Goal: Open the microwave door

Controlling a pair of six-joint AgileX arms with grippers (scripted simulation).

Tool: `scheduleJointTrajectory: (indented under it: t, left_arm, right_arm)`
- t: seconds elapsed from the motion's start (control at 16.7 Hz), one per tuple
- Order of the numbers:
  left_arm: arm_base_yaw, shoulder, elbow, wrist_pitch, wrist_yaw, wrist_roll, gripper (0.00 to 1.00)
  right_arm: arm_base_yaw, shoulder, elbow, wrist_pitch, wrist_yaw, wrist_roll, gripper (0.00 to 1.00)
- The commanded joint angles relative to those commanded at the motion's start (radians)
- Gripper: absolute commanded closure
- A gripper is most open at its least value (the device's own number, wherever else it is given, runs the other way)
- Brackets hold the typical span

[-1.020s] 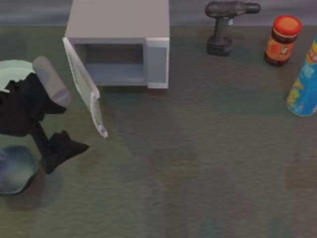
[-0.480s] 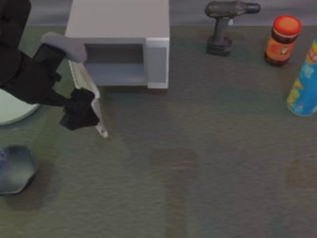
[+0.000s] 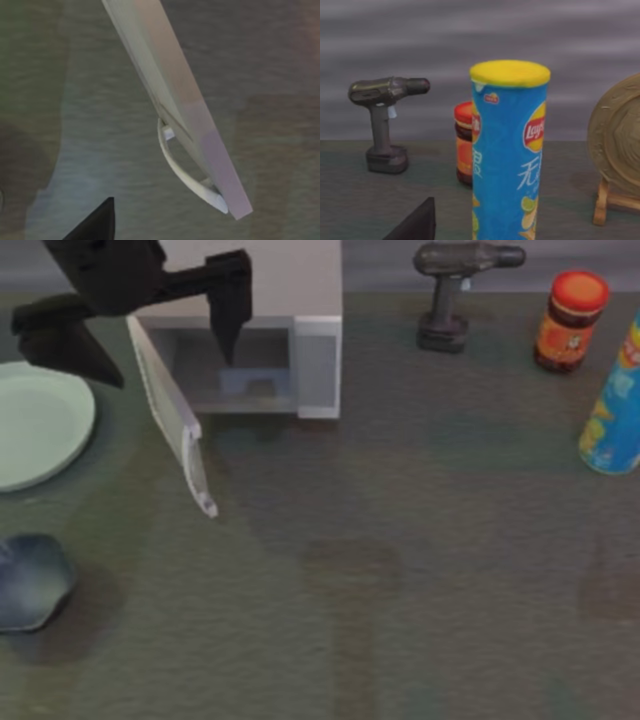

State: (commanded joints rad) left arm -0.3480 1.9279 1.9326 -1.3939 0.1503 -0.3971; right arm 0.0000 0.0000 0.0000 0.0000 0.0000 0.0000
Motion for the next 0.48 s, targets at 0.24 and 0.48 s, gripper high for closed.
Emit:
scheduleJointTrajectory:
  t: [0.24,0.48]
  left_arm:
    - [-0.062,0.120,0.265,-0.215,-0.131,-0.344,0.00]
    - [-0.100,0.189,0.422,-0.348,-0.216,-0.525,0.00]
  right_arm:
    - [0.000,0.000,0.000,0.000,0.000,0.000,0.00]
    - [0.000,0.000,0.000,0.000,0.000,0.000,0.00]
